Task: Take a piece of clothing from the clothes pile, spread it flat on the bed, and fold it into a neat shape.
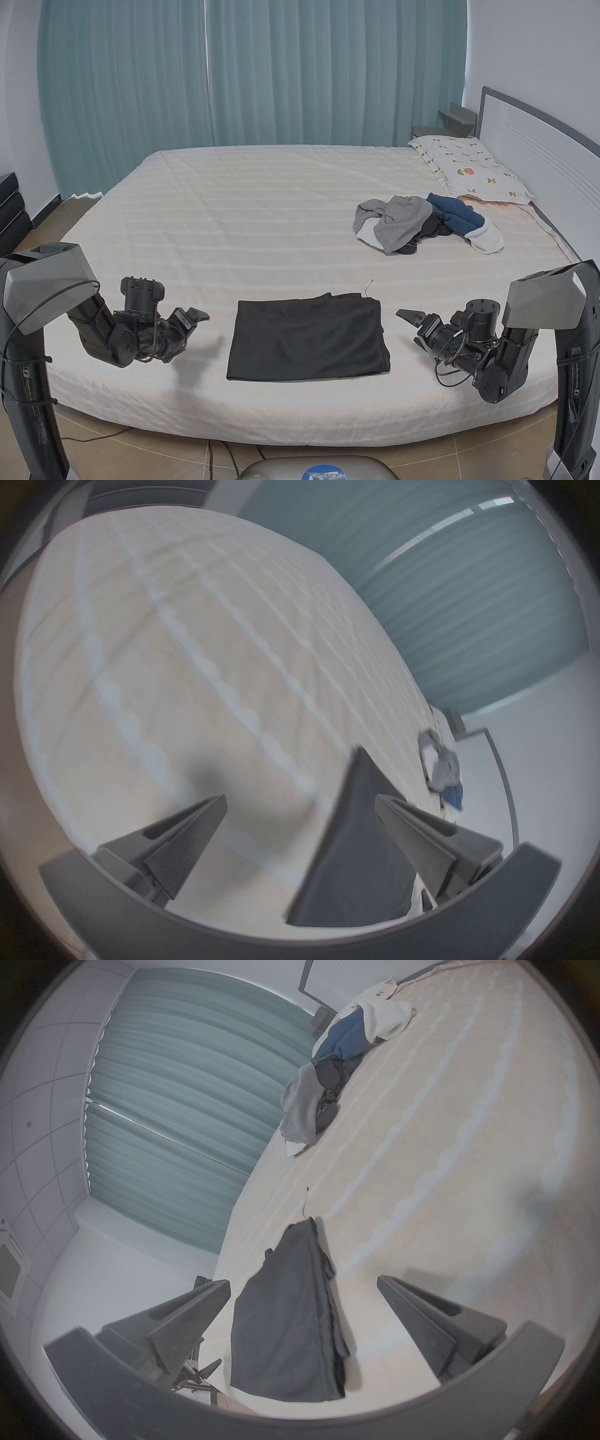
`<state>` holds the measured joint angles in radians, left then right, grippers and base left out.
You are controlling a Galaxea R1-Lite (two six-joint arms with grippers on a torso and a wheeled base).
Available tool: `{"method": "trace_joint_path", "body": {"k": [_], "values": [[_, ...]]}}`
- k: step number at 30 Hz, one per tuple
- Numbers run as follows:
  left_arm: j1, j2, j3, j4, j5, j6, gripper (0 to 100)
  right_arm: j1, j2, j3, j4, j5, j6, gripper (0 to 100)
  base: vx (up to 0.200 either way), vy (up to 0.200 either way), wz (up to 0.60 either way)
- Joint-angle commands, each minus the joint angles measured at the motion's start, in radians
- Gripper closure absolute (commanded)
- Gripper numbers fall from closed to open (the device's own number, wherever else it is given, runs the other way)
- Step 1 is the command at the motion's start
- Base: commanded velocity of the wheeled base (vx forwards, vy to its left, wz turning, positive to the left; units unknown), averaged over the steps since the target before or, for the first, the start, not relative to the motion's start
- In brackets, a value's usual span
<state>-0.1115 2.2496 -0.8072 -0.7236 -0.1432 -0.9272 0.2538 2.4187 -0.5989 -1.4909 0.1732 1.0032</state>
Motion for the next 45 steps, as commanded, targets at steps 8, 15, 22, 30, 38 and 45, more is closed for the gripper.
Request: {"method": "trace_joint_path", "body": {"k": [8,15,22,30,38,45], "values": [[-0.182,0.054,-0.099,0.003,-0.032,0.183,0,0.007,0.053,0.068,-0.06,0.005,0.005,0,0.0,0.0,0.0],[-0.201,0.171,-0.219,0.001,-0.036,0.196,0,0.007,0.056,0.085,-0.075,0.005,0.006,0,0.0,0.0,0.0],[-0.2,0.191,-0.236,-0.005,-0.027,0.197,0,0.007,0.056,0.087,-0.077,0.005,0.006,0,0.0,0.0,0.0],[-0.189,0.188,-0.242,-0.007,-0.024,0.185,0,0.007,0.056,0.087,-0.077,0.005,0.006,0,0.0,0.0,0.0],[-0.189,0.202,-0.248,-0.077,0.036,0.185,0,0.007,0.056,0.087,-0.077,0.005,0.006,0,0.0,0.0,0.0],[-0.195,0.231,-0.268,-0.083,0.057,0.186,0,0.007,0.06,0.087,-0.077,0.005,0.003,0,0.0,0.0,0.0]]}}
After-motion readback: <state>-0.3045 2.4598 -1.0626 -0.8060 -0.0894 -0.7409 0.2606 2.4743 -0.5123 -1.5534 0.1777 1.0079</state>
